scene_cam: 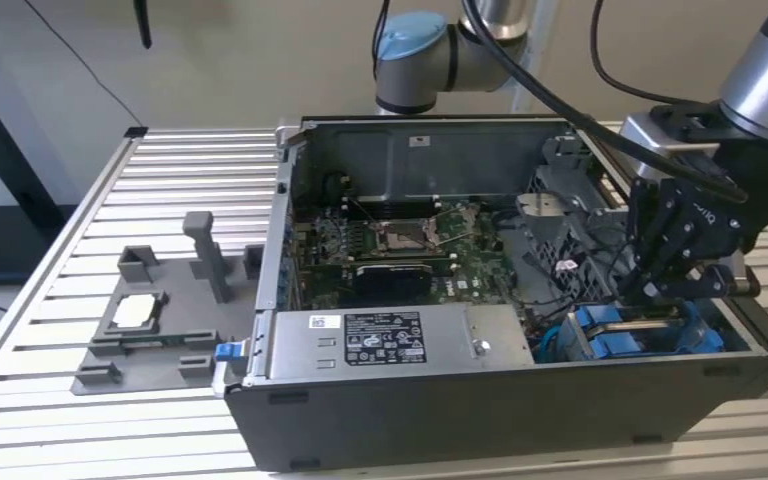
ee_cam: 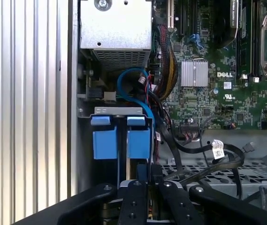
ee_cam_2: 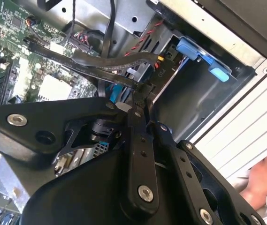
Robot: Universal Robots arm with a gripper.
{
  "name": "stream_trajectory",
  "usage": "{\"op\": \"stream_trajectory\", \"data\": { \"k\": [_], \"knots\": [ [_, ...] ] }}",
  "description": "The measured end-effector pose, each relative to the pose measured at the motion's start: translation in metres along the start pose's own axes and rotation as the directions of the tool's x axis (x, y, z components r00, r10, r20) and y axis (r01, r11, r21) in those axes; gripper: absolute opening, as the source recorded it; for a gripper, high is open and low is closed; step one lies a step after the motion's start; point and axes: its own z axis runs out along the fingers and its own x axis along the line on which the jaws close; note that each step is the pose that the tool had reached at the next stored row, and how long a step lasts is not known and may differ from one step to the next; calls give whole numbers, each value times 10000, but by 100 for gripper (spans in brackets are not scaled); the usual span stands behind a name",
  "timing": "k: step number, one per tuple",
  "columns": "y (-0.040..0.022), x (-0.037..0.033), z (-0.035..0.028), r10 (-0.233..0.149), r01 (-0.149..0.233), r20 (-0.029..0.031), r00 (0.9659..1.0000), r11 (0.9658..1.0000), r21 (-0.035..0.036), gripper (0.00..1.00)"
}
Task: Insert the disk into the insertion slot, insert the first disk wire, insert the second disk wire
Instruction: 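Insert the second disk wire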
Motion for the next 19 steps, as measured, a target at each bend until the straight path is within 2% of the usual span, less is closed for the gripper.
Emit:
{"op": "stream_trajectory", "data": {
  "k": [19],
  "knots": [
    [0,28,5,231,-231,15,9997,9997,23,16]
  ]
}}
